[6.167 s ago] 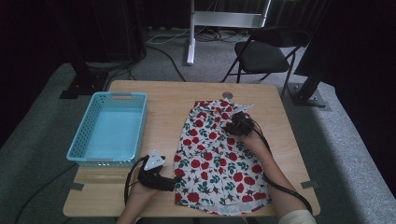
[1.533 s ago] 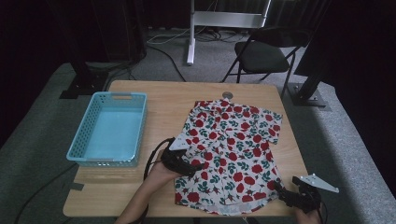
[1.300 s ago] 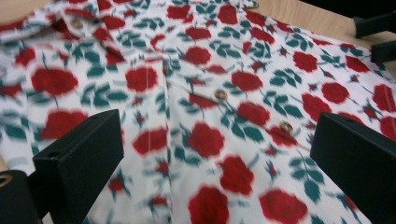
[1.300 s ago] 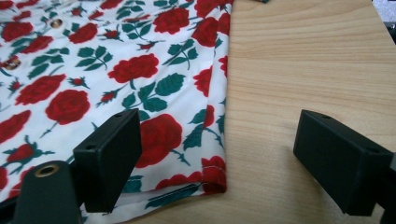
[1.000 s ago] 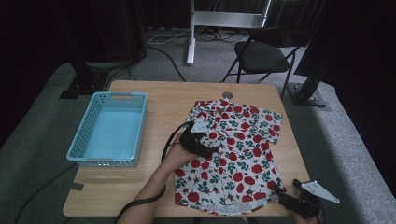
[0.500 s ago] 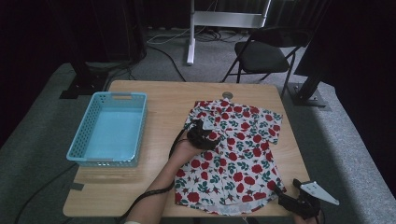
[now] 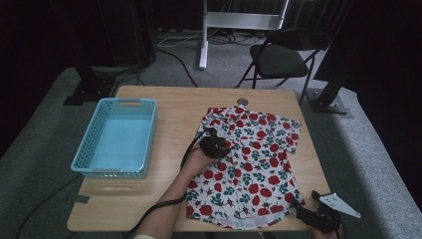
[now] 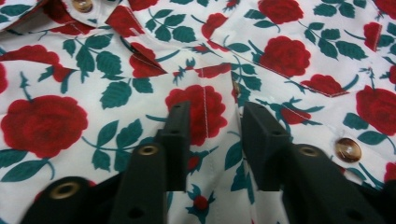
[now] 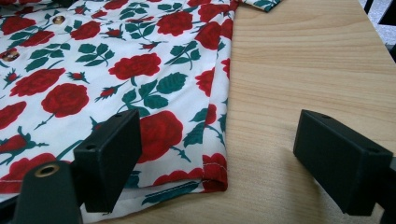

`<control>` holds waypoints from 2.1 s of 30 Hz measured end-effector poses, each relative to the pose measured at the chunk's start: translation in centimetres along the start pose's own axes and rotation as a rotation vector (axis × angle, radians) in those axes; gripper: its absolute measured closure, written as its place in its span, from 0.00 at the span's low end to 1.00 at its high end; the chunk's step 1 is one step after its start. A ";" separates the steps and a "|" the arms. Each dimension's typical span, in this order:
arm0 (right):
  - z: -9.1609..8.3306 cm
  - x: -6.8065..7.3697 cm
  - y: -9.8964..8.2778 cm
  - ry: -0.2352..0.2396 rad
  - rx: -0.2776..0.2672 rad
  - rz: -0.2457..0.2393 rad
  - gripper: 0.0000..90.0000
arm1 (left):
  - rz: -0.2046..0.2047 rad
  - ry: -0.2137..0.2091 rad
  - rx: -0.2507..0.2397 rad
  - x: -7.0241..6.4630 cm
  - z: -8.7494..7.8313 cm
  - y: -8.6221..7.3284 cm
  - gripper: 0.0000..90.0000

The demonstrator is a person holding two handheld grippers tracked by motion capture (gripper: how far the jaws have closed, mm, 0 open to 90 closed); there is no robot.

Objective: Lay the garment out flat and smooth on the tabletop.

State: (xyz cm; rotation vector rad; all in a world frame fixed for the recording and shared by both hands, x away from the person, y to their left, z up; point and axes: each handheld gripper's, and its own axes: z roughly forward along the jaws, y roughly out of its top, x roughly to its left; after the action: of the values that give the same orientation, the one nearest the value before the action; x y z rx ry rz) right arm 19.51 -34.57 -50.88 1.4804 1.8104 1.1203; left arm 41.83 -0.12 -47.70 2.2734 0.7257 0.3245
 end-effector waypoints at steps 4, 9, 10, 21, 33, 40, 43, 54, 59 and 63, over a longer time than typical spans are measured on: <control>0.0 0.0 0.0 0.000 0.001 0.001 0.17 | -0.013 0.004 -0.004 0.2 0.0 0.0 0.88; 0.0 -0.1 0.0 0.002 -0.001 0.002 0.17 | -0.021 0.018 -0.007 0.3 -0.1 0.0 0.94; 0.0 -0.1 0.0 0.004 0.000 0.004 0.17 | -0.014 0.025 -0.005 0.3 -0.2 0.0 0.94; 0.0 -0.2 0.0 0.007 -0.004 0.014 0.17 | -0.061 0.069 -0.071 1.7 -3.0 0.0 0.96; 0.1 -0.2 0.1 0.004 -0.004 0.018 0.17 | -0.191 0.285 -0.130 6.2 -10.0 -1.8 0.95; 0.1 -0.2 0.1 0.000 -0.003 0.021 0.17 | -0.394 0.459 -0.059 8.8 -13.1 -3.3 0.60; 0.1 -0.1 0.1 -0.002 -0.004 0.021 0.17 | -0.470 0.454 -0.055 9.1 -13.6 -3.8 0.44; 0.2 -0.1 0.1 -0.011 -0.006 0.015 0.17 | -0.493 0.412 -0.068 8.0 -14.0 -4.3 0.34; 0.2 -0.1 0.0 -0.010 -0.007 0.013 0.17 | -0.481 0.381 -0.098 6.8 -14.3 -4.3 0.34; 0.2 -0.1 0.0 -0.009 -0.007 0.013 0.17 | -0.459 0.367 -0.129 5.5 -14.9 -4.5 0.34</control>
State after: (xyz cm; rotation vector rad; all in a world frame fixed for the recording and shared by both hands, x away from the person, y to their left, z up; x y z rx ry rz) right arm 19.72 -34.62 -50.96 1.4928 1.7912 1.1234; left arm 38.14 14.03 -40.16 1.8741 1.3422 0.5540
